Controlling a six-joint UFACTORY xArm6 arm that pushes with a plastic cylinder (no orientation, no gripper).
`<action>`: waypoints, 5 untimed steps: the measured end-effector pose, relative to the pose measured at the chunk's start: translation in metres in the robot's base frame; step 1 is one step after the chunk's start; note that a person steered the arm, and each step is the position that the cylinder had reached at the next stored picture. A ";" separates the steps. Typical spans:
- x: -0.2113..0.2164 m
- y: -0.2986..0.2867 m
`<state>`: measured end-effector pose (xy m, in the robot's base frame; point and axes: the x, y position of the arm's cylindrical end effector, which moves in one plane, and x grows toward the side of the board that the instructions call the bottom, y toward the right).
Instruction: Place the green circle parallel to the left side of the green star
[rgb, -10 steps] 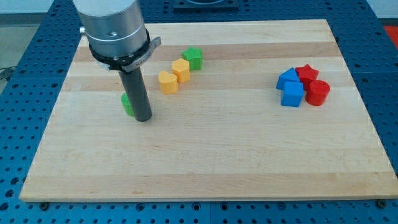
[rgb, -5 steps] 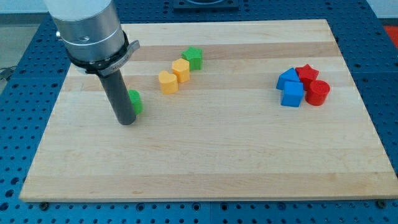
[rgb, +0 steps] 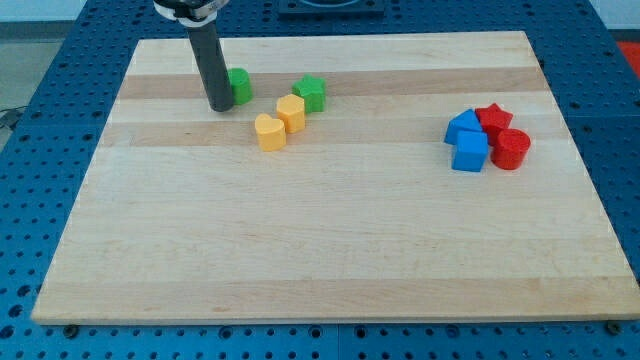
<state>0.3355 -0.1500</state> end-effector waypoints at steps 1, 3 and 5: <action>0.020 0.013; 0.011 0.057; -0.045 0.056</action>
<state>0.2906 -0.0939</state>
